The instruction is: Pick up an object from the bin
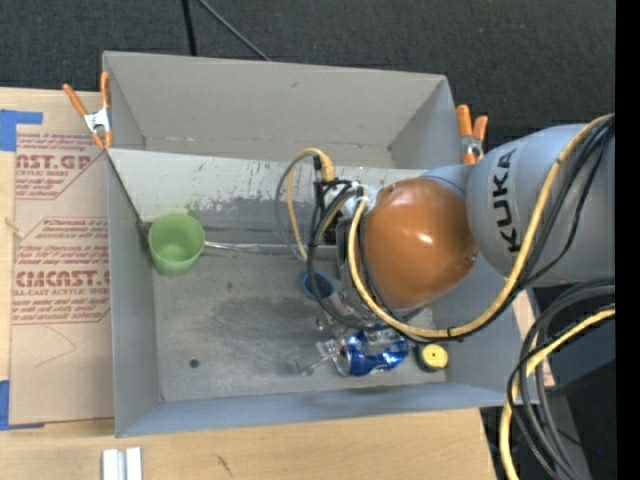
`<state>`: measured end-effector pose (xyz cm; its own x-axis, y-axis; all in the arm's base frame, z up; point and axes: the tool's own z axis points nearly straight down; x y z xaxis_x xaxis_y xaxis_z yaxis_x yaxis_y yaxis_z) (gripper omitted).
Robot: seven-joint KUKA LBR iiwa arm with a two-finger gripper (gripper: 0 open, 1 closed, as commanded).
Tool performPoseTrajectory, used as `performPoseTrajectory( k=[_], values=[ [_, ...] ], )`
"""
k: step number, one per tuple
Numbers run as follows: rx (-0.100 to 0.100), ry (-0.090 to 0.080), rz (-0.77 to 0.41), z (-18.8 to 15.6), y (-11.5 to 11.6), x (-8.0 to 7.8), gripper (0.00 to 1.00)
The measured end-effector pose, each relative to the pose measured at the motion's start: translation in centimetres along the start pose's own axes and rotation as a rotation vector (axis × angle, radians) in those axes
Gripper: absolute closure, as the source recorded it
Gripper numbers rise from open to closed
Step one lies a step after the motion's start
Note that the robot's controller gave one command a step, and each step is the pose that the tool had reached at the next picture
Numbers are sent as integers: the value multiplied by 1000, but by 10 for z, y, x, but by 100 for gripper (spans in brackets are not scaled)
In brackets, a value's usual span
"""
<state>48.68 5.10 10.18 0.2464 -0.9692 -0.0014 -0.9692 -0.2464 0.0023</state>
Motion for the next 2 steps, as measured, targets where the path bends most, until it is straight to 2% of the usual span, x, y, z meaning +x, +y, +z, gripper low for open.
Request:
performPoseTrajectory(
  k=[1,2],
  values=[
    [-1,1,2,-2,0,0,100],
    [10,0,-12,-120,-4,-16,100]
  ],
)
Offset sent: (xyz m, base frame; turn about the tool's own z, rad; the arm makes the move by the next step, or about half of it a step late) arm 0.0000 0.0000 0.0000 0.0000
